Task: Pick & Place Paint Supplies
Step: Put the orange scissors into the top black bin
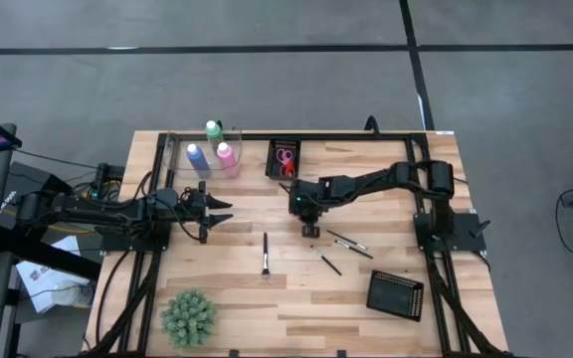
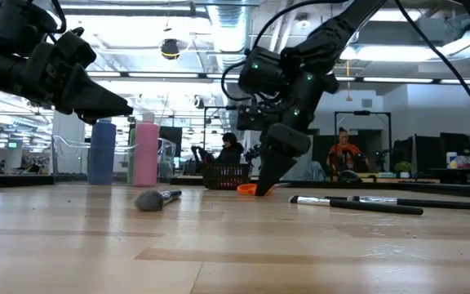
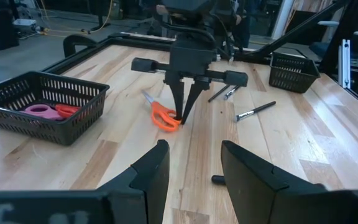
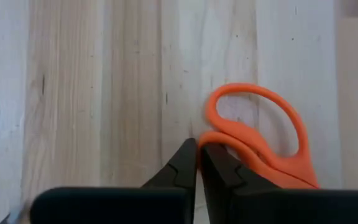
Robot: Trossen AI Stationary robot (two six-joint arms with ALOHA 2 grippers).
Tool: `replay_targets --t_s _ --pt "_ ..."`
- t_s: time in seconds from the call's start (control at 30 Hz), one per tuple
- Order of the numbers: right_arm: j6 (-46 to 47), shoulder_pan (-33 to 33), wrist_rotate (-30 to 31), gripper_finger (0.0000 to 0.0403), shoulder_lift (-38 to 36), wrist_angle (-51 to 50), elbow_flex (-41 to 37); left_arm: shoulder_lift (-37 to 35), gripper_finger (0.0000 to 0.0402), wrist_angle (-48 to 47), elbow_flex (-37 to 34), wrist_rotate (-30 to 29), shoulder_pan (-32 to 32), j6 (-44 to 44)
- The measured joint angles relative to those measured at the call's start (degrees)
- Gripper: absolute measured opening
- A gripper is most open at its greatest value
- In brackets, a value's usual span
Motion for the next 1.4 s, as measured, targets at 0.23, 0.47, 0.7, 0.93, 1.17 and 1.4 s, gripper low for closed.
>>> replay_targets --t_s 0.23,0.47,0.7,0.93,1.17,1.4 --pt "0.7 4.1 4.7 0.0001 -0.1 1.8 -0.1 0.0 0.0139 0.0 0.0 0.0 0.0 -0.2" --pt "0.8 9.6 7.7 0.0000 -0.9 10.3 -0.2 0.0 0.0139 -0.1 0.0 0.0 0.0 -0.2" --pt "-0.3 12.4 14.1 0.0001 -0.9 22.5 -0.2 0.0 0.0139 -0.3 0.0 -0.2 0.0 -0.2" --pt "-0.3 11.3 14.3 0.0001 -1.0 33.2 -0.2 0.0 0.0139 -0.5 0.0 -0.3 0.0 -1.1" --pt "-0.3 10.6 14.4 0.0000 -1.0 32.8 -0.2 0.0 0.0139 -1.2 0.0 -0.3 0.0 -3.2" --pt "2.0 11.1 14.7 0.0000 -1.0 27.8 -0.2 3.8 0.0139 -2.7 0.1 0.1 0.0 -10.9"
